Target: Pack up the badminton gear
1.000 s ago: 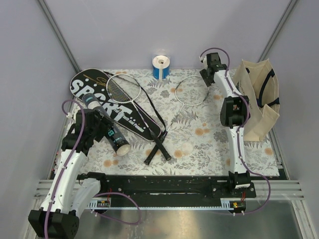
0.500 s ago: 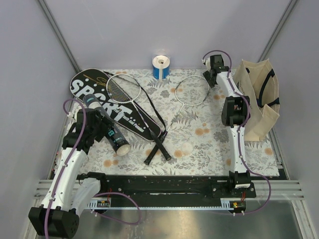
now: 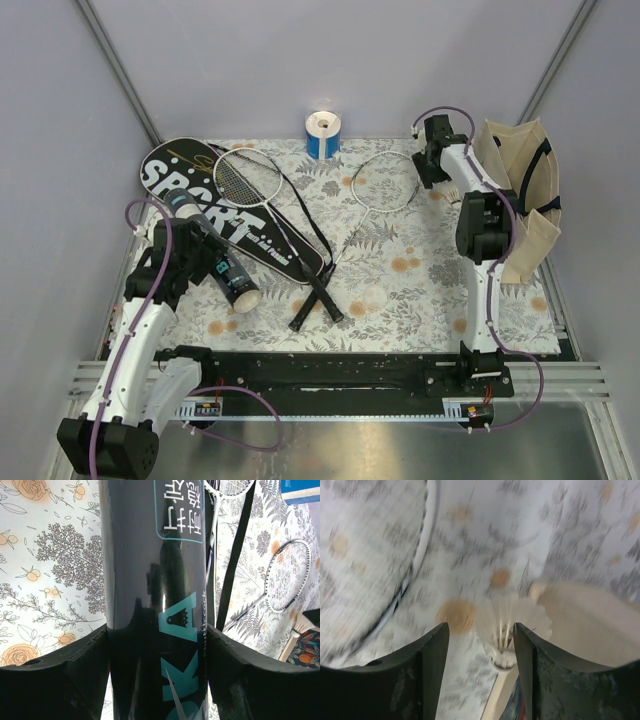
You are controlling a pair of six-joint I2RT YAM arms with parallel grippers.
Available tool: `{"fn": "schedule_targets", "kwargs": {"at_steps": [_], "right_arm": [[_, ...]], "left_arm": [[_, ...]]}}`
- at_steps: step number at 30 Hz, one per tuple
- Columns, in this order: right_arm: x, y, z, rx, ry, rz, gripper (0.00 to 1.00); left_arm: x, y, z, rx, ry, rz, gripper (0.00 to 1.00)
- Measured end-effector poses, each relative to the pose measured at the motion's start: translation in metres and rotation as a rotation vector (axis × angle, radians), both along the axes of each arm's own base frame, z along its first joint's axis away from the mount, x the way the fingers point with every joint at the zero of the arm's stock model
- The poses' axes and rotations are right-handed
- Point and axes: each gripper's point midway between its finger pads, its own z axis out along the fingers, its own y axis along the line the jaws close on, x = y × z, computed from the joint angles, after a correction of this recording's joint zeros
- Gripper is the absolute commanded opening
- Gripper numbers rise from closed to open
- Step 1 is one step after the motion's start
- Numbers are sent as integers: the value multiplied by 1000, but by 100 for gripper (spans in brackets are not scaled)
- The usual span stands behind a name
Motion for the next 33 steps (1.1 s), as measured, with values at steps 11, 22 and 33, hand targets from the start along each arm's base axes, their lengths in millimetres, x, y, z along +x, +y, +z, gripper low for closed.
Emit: {"fn": "schedule_targets", "kwargs": {"at_steps": [11, 22, 33], "right_arm": [[-190, 98, 42, 193, 88, 63, 50], [-198, 63, 56, 69, -183, -114, 55], [-129, 46, 38, -121, -275, -221, 56]], "left_arm": [[-3, 6, 14, 11, -64, 23, 18], [-7, 8, 17, 14, -88, 30, 18], [-8, 10, 16, 23, -92, 41, 18]]}}
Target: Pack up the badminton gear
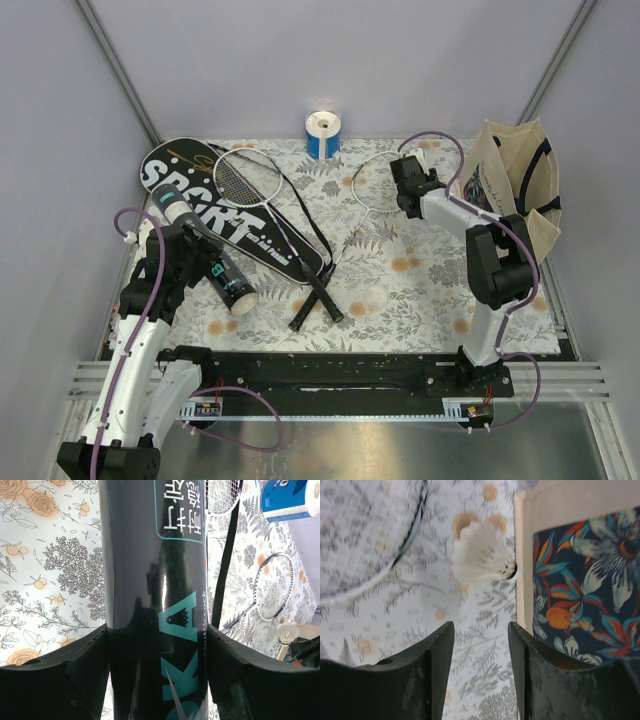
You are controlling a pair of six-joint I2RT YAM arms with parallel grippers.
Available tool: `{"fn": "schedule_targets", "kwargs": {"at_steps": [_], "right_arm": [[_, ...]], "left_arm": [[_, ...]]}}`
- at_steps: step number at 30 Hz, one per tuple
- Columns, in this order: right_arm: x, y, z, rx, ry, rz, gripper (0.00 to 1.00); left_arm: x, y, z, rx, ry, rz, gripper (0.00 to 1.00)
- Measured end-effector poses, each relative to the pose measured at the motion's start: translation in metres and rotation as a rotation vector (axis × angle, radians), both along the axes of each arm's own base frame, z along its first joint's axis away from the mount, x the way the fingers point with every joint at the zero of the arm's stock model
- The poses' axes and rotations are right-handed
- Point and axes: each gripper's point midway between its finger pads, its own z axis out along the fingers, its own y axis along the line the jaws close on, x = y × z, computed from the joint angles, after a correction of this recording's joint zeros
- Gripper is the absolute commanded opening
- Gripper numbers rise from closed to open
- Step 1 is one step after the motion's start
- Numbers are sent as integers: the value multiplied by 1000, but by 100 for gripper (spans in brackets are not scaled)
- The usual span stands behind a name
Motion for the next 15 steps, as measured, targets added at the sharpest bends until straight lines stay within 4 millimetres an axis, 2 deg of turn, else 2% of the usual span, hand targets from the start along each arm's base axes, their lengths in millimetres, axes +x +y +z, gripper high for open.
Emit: {"fn": "schedule_targets", "kwargs": {"at_steps": [4, 7, 15], "right_arm": [[30, -3, 13, 6, -58, -37, 56], [49, -10, 15, 12, -78, -67, 56], [83, -35, -8, 1, -33, -134, 57]], "left_arm": [[0, 1, 1, 3, -4, 4, 18], [0, 1, 2, 4, -10, 6, 18], [0, 2, 2, 7, -9, 10, 18]]}}
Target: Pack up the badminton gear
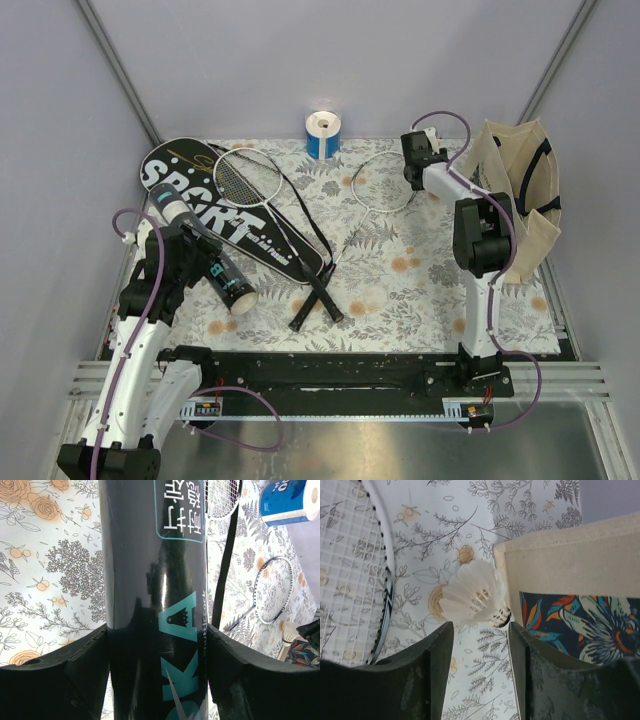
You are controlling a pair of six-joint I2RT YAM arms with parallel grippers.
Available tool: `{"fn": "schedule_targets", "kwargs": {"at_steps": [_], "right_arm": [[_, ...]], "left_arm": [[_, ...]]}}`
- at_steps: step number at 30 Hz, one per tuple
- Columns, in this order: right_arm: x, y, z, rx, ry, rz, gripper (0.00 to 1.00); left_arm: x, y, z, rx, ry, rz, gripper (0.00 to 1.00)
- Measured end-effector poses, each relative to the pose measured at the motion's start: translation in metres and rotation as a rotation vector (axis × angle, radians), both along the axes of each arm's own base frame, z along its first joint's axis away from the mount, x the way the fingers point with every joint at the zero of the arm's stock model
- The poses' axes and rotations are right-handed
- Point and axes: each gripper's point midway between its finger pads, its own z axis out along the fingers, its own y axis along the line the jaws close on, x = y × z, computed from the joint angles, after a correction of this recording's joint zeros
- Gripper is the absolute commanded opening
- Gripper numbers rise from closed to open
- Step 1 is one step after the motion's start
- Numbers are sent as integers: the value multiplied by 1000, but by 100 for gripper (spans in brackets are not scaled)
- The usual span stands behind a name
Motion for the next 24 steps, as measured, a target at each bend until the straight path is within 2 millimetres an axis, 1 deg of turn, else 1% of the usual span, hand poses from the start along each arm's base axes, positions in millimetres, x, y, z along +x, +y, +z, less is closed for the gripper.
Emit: {"fn": "schedule_targets", "kwargs": {"at_steps": [3, 6, 9, 13, 15, 17, 19, 21, 24], "right_arm": [[8, -6, -2, 3, 2, -18, 57], [15, -11, 3, 8, -7, -31, 58], [27, -11, 7, 13, -28, -37, 59], [37, -9, 5, 17, -26, -43, 58], [37, -10, 0, 16, -10, -48, 58], [32, -11, -6, 12, 18, -54, 57], [28, -12, -10, 8, 37, -59, 54], [25, -13, -13, 7, 42, -69, 50], [20, -16, -19, -1, 59, -80, 42]], "left_arm": [[0, 1, 0, 4, 0, 6, 18], [0, 2, 0, 8, -1, 11, 18], [0, 3, 0, 10, -1, 14, 18], [1, 4, 0, 12, 1, 18, 18], [1, 4, -1, 13, 3, 19, 18], [1, 5, -1, 14, 3, 20, 18], [1, 5, -1, 16, 3, 22, 18], [1, 5, -1, 16, 4, 22, 18], [1, 5, -1, 16, 4, 23, 18]]}}
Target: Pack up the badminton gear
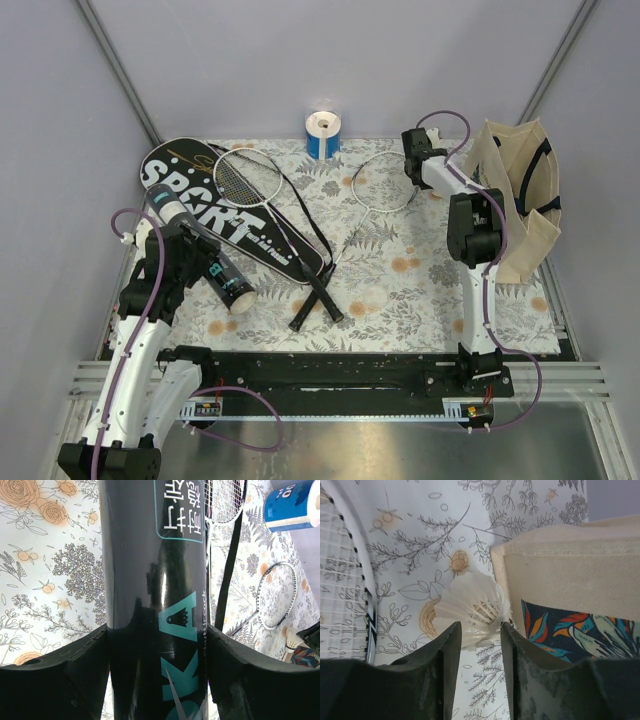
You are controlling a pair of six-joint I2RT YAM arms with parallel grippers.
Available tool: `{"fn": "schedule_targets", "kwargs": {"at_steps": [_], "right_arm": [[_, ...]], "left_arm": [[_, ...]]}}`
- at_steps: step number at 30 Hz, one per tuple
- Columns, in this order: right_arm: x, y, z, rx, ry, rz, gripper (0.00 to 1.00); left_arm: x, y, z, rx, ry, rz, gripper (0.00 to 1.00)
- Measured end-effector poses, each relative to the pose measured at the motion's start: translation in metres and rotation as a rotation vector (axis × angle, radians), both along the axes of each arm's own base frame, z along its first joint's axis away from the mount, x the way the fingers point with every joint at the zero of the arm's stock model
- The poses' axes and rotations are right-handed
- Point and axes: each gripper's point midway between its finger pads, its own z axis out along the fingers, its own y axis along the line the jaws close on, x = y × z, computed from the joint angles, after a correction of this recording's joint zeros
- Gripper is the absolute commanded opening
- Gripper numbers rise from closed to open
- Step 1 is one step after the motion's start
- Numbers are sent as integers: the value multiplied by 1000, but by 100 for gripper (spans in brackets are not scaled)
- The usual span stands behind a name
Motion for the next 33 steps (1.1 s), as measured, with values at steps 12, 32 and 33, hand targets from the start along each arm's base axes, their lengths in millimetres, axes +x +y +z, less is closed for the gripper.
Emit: {"fn": "schedule_targets", "kwargs": {"at_steps": [12, 32, 33], "right_arm": [[-38, -10, 8, -19, 35, -34, 17], [-182, 143, 79, 631, -171, 418, 11], [-194, 154, 75, 684, -170, 448, 11]], "left_arm": [[0, 0, 0, 0, 0, 1, 18], [-4, -11, -3, -86, 25, 2, 18], [-4, -12, -4, -97, 31, 2, 18]]}}
